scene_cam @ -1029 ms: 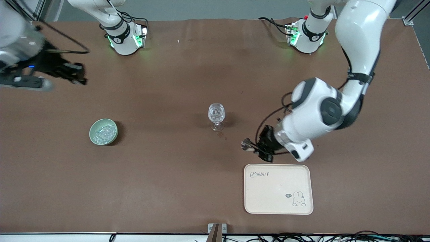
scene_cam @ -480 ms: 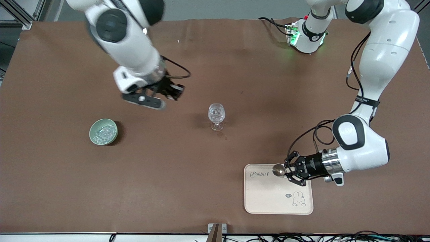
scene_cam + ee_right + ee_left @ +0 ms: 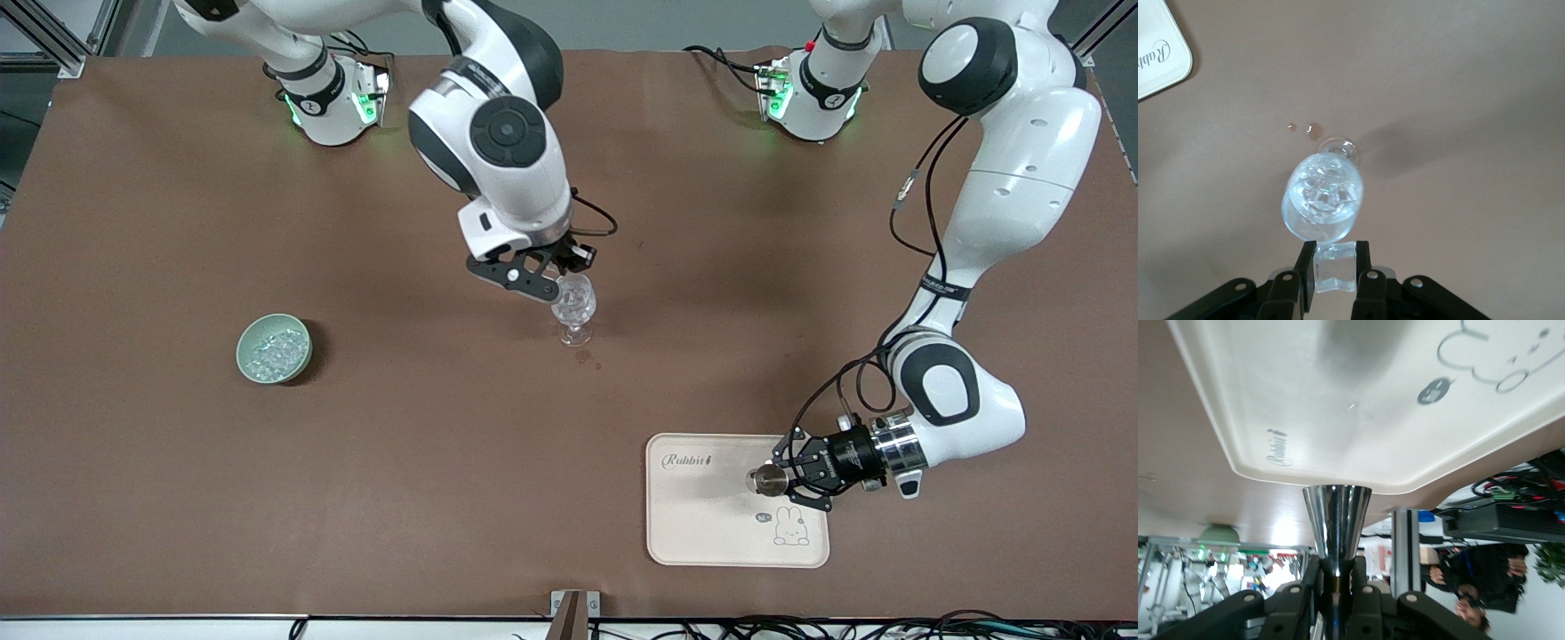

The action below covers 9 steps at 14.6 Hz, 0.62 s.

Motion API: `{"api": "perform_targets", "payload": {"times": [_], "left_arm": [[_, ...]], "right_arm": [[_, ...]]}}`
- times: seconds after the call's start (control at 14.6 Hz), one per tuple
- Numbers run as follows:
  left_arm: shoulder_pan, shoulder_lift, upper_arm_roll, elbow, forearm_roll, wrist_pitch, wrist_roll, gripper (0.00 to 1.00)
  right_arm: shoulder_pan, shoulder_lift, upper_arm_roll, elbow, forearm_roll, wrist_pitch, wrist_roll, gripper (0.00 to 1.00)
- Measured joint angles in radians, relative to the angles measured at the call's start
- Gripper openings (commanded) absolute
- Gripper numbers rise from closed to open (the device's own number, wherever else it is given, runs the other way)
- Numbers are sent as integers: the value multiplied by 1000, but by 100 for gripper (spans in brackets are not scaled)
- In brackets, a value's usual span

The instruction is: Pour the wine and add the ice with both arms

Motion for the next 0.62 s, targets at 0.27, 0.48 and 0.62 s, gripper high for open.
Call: {"api": "perform_targets", "payload": {"times": [0.27,0.48,0.62], "left_arm": [[19,57,16,4,-51,0,87,1],[34,91,14,9,-59,-3,100,12],[37,93,13,11,-62,-5,101,53]], "right_arm": [[14,50,0,18,-8,56,12,1],[14,52,-1,19,-26,57,12,2],[15,52,-1,19,-26,55,13,3]]}}
